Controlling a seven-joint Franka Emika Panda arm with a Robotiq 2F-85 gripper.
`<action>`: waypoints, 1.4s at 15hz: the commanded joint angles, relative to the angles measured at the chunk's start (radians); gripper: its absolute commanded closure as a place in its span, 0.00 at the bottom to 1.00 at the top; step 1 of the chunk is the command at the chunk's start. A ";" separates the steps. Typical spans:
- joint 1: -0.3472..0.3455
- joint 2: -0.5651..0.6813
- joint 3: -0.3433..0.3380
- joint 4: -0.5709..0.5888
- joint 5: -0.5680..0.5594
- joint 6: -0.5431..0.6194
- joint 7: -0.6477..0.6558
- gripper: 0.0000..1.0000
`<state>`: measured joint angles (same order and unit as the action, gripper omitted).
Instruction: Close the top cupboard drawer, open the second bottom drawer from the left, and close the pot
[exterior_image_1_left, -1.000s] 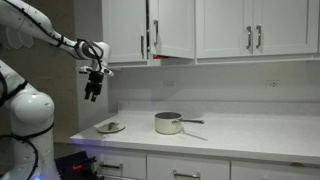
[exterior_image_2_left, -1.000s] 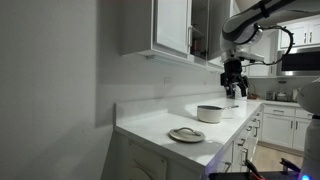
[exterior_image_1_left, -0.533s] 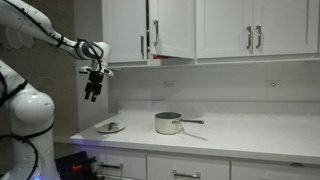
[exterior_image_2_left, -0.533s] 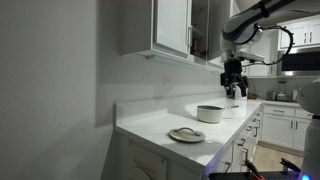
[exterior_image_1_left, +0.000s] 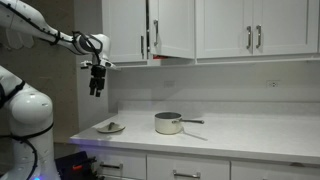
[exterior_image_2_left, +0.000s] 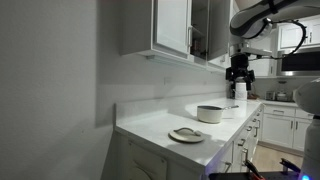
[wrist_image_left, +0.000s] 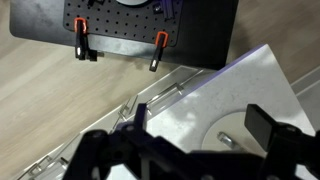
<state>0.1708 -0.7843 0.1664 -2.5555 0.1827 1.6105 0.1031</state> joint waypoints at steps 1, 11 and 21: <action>-0.057 -0.089 -0.037 0.009 -0.041 0.004 0.009 0.00; -0.210 -0.278 -0.117 0.041 -0.160 0.037 0.020 0.00; -0.321 -0.331 -0.152 0.053 -0.328 0.289 0.036 0.00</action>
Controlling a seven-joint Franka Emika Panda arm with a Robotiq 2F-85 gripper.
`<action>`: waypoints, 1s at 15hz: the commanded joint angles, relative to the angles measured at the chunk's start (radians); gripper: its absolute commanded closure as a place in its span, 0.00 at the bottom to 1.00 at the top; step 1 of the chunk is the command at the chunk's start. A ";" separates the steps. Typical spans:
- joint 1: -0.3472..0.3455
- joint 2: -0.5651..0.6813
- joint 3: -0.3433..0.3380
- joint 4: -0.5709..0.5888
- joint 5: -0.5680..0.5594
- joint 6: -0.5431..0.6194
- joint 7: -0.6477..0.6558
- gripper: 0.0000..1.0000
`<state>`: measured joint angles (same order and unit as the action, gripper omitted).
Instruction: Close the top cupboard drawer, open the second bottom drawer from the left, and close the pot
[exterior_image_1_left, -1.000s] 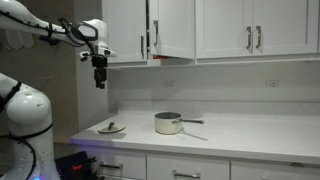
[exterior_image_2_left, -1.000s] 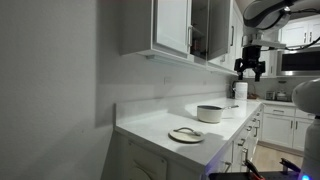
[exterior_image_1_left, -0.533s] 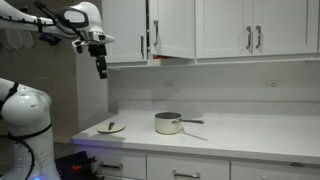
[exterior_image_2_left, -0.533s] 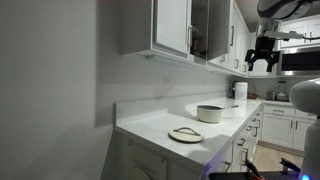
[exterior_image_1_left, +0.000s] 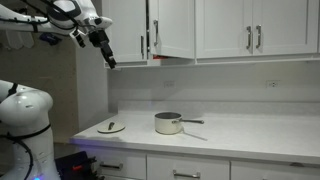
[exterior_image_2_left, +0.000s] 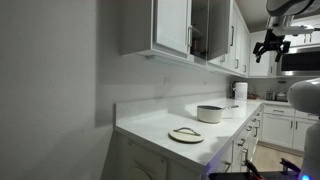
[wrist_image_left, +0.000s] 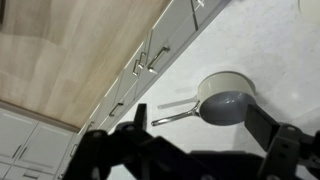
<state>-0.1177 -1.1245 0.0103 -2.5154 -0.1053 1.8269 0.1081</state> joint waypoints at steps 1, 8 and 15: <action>-0.040 0.011 0.005 0.012 -0.051 0.109 0.033 0.00; -0.092 0.022 0.012 0.012 -0.107 0.359 0.060 0.00; -0.174 0.098 0.017 0.039 -0.163 0.527 0.081 0.00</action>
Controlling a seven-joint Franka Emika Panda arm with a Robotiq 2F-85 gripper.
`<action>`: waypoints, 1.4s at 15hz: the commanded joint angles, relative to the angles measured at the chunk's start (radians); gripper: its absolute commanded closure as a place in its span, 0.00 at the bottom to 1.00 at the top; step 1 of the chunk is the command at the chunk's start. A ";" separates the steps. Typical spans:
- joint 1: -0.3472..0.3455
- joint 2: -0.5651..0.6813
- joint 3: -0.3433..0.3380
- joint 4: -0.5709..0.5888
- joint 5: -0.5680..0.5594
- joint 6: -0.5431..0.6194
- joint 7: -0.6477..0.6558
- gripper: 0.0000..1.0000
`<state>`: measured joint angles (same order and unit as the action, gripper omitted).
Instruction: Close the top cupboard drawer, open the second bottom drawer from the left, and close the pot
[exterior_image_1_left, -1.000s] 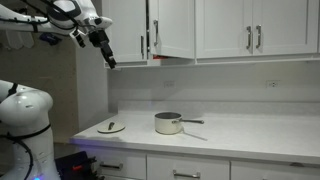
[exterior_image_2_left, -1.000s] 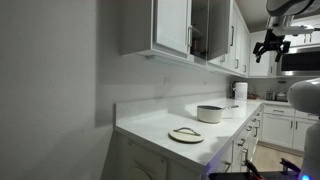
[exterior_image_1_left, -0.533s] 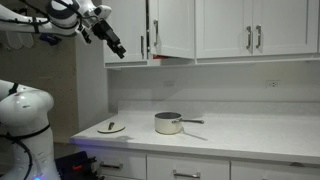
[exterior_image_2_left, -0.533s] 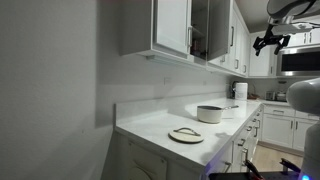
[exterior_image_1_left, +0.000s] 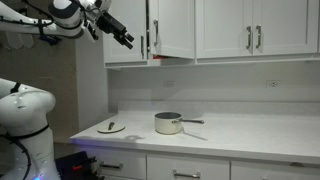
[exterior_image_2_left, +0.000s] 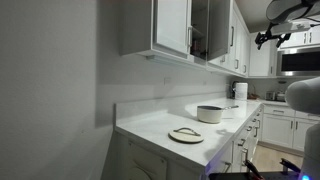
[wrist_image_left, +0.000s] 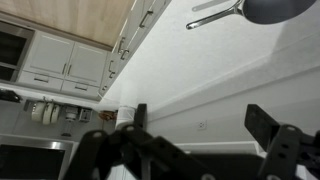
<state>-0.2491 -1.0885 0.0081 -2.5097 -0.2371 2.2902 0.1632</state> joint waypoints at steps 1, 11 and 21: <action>-0.049 0.081 0.019 0.040 -0.036 0.083 0.021 0.00; 0.026 0.360 -0.047 0.235 -0.034 0.271 -0.160 0.00; 0.448 0.428 -0.397 0.464 0.327 0.139 -0.663 0.00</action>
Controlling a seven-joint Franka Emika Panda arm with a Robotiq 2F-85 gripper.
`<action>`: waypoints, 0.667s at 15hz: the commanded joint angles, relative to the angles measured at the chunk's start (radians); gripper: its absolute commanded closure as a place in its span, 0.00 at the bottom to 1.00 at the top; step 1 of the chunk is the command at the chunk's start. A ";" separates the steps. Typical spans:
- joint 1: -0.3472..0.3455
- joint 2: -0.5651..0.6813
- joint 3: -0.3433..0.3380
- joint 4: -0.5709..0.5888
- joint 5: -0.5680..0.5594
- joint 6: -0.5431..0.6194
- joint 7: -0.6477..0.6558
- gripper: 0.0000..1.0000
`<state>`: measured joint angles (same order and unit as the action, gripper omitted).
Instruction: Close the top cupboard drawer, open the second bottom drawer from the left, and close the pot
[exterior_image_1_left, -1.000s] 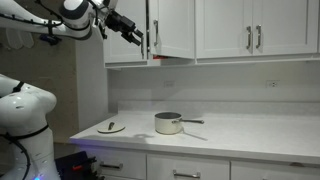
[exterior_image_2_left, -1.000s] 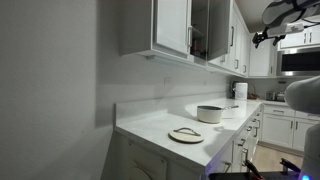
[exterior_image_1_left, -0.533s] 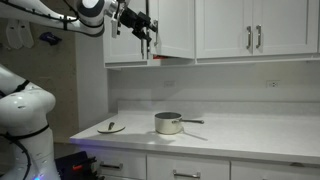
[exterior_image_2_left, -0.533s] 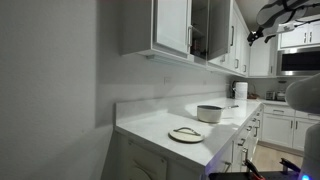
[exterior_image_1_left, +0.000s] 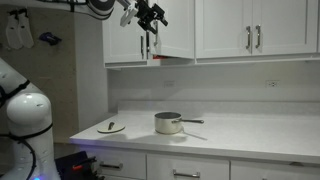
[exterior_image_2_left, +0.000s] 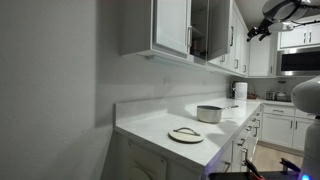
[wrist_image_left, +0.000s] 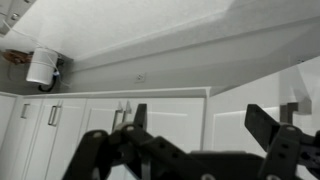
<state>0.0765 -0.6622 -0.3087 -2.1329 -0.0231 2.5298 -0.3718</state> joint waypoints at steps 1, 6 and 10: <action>0.158 -0.002 -0.104 0.110 0.154 -0.145 -0.170 0.00; 0.233 0.019 -0.152 0.214 0.296 -0.377 -0.288 0.00; 0.210 0.055 -0.152 0.251 0.345 -0.469 -0.331 0.00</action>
<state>0.2969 -0.6629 -0.4516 -1.9428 0.2764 2.1265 -0.6513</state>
